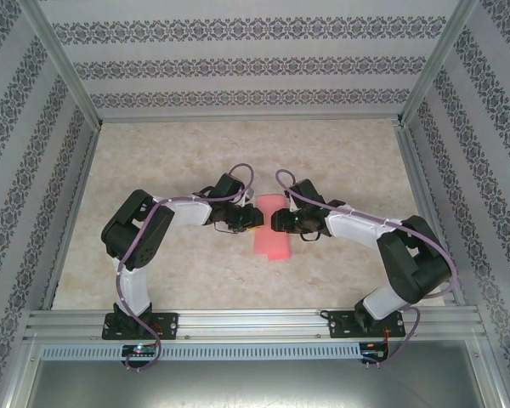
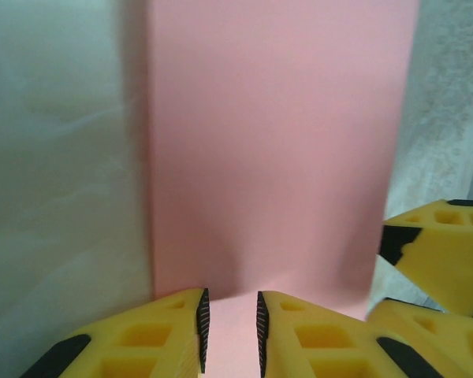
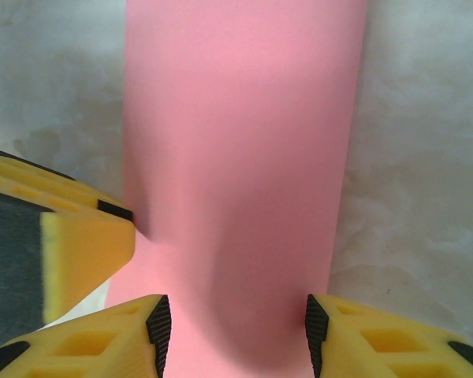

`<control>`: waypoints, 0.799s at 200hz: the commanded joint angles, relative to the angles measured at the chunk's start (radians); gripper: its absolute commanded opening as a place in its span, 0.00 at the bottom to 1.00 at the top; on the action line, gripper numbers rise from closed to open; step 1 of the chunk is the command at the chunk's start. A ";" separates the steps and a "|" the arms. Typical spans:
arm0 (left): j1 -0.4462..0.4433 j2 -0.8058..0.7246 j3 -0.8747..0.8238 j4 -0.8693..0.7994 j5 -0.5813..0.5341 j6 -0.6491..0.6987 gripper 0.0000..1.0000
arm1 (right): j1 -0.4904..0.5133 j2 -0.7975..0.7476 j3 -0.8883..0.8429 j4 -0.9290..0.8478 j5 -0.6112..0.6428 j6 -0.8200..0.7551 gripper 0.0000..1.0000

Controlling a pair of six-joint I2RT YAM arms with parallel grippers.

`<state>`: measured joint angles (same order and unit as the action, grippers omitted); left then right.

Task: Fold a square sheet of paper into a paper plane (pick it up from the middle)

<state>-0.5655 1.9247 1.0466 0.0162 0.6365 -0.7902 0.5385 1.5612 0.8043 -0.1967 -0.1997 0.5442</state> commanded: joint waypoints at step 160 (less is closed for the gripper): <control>-0.022 -0.030 0.137 -0.143 -0.016 0.076 0.29 | -0.061 0.039 0.074 -0.184 0.012 -0.207 0.44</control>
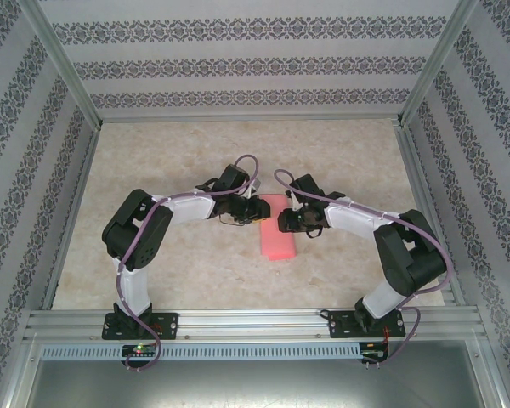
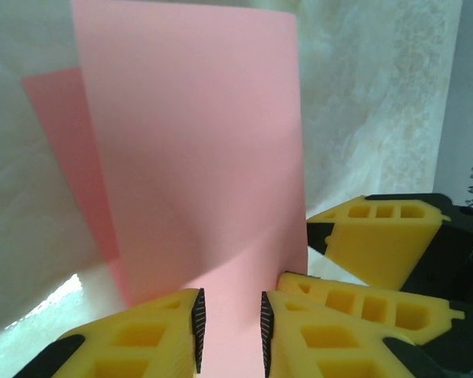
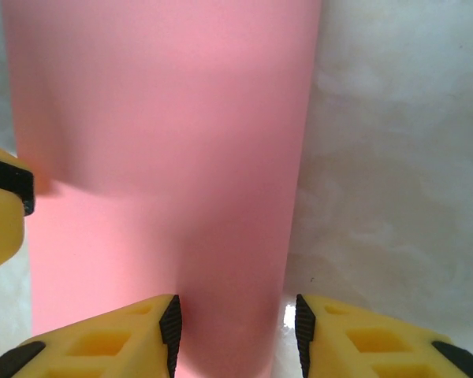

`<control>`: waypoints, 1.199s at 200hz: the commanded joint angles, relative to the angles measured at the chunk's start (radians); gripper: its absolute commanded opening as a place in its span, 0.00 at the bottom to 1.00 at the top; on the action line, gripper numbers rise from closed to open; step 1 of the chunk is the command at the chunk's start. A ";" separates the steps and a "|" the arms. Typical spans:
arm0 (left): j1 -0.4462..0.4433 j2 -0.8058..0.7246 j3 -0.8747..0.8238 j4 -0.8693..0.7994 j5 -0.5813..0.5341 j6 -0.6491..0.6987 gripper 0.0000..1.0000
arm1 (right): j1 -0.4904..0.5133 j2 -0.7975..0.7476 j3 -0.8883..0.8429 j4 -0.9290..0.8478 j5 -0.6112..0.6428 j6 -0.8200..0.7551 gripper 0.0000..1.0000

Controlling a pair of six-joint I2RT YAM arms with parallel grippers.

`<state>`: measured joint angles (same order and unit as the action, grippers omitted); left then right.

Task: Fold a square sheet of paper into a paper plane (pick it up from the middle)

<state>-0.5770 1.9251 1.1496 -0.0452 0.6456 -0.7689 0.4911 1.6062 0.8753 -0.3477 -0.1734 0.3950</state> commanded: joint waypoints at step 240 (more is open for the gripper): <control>0.000 -0.035 0.072 -0.122 -0.044 0.068 0.31 | -0.054 0.034 0.001 -0.009 -0.043 -0.002 0.46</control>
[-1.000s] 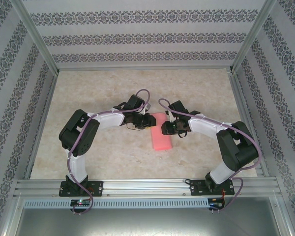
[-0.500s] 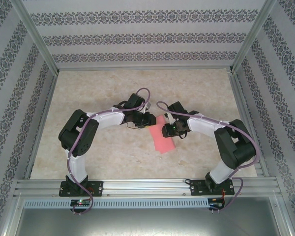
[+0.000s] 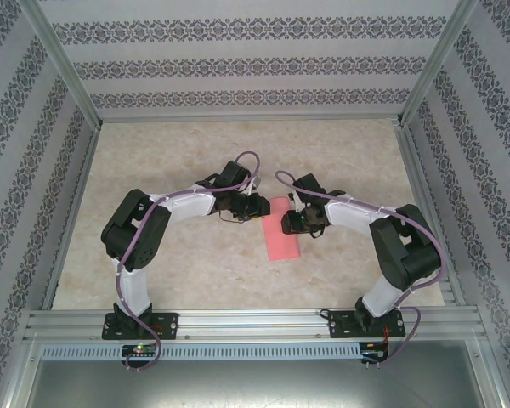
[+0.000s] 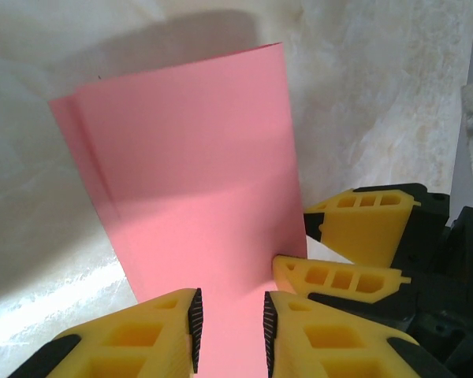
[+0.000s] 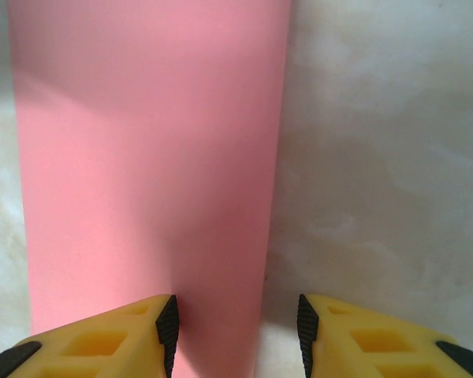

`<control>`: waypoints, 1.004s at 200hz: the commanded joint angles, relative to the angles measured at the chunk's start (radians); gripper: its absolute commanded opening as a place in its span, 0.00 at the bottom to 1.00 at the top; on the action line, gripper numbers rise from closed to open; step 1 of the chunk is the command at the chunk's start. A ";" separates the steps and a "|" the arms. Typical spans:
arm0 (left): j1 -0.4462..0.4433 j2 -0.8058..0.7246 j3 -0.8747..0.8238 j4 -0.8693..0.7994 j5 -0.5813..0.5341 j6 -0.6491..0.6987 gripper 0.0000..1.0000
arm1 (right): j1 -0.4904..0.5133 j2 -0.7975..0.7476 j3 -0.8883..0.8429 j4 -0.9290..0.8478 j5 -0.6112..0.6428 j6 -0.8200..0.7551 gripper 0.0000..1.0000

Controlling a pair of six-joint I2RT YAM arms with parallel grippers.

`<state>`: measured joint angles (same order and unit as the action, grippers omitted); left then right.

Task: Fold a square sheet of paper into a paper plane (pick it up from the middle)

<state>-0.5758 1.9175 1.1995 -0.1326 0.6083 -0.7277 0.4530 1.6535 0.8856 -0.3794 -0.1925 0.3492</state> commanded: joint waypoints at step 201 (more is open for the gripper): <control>0.002 -0.029 0.009 -0.032 0.001 0.026 0.30 | 0.000 0.015 0.017 -0.007 -0.019 0.045 0.42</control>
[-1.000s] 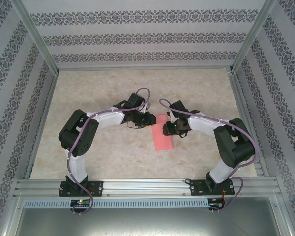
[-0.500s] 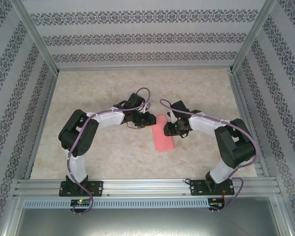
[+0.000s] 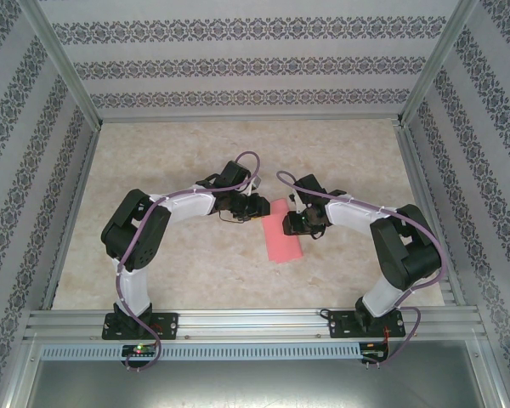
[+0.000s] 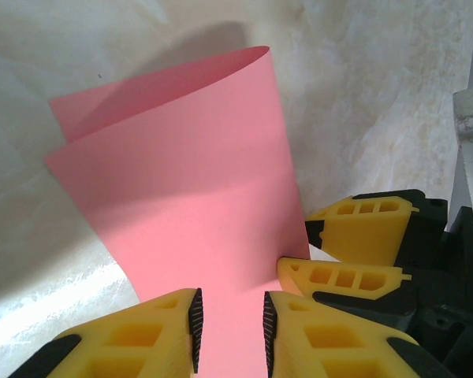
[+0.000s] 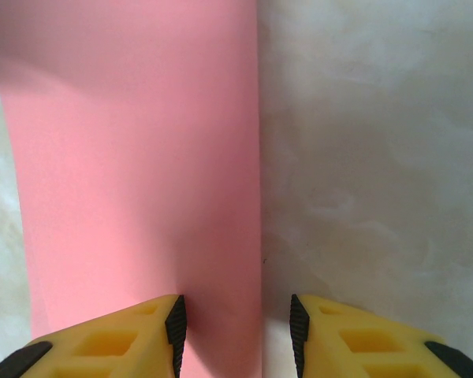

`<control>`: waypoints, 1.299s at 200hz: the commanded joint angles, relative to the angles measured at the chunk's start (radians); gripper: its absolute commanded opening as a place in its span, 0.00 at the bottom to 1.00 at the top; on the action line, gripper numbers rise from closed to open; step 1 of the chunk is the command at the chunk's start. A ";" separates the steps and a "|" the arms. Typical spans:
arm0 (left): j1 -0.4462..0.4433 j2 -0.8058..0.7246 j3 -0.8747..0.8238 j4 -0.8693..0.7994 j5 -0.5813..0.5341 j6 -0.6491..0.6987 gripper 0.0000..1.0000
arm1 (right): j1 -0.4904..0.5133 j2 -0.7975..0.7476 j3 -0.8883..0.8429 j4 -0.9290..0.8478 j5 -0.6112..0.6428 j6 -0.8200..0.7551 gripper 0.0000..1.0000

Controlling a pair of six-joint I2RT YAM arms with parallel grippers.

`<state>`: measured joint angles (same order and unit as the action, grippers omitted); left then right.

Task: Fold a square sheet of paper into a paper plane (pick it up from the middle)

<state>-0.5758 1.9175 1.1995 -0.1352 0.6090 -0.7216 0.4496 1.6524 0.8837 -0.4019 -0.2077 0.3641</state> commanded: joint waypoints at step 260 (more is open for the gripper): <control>-0.050 -0.087 -0.003 -0.176 -0.238 0.039 0.40 | 0.009 0.055 0.034 0.007 0.007 0.009 0.42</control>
<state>-0.6018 1.8629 1.1717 -0.2432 0.4347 -0.7109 0.4496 1.6768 0.9024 -0.3927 -0.2249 0.3931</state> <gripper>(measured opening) 0.392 0.423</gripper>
